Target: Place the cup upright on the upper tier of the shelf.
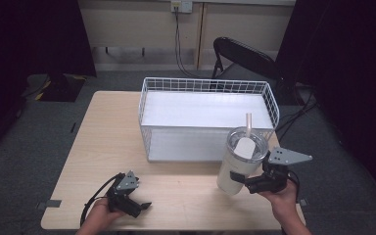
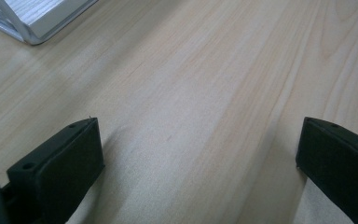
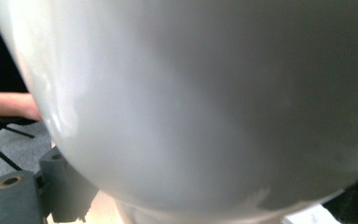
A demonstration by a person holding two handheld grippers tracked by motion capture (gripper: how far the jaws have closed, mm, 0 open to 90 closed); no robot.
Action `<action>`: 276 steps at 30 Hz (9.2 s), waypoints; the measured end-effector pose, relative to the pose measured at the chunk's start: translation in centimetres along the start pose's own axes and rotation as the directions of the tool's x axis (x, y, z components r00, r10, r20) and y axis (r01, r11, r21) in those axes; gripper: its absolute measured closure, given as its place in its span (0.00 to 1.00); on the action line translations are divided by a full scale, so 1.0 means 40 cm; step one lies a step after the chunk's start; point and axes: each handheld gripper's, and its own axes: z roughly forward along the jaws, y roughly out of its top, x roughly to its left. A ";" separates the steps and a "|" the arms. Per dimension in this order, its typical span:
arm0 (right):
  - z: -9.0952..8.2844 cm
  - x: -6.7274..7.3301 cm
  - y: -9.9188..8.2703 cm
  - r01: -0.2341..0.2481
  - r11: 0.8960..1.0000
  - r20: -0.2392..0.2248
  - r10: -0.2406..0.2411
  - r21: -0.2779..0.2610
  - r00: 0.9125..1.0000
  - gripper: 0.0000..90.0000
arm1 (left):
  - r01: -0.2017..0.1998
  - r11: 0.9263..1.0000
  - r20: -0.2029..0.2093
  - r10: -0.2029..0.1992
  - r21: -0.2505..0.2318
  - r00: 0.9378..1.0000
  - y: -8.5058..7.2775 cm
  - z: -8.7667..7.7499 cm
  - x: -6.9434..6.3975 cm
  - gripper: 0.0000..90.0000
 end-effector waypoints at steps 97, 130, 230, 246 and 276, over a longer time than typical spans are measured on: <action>0.103 -0.126 0.477 0.030 0.999 0.127 -0.035 0.040 0.991 0.11 | 0.000 1.000 0.000 0.000 -0.001 1.000 0.000 -0.001 0.000 0.00; 0.193 -0.223 0.448 0.018 0.998 0.265 -0.033 0.059 0.964 0.11 | 0.000 1.000 0.001 0.000 0.001 1.000 0.000 -0.001 0.000 0.00; 0.051 -0.215 0.340 0.030 0.997 0.254 -0.048 0.074 0.966 0.11 | -0.002 1.000 -0.004 0.002 0.000 1.000 0.000 -0.001 0.000 0.00; 0.032 -0.165 0.327 0.060 0.994 0.193 -0.078 0.096 0.978 0.11 | 0.000 1.000 -0.004 0.000 0.000 1.000 0.000 -0.001 -0.001 0.00; 0.057 -0.069 0.258 0.130 0.983 0.062 -0.139 0.133 0.988 0.13 | -0.002 1.000 -0.002 0.002 0.003 1.000 0.000 -0.001 0.000 0.00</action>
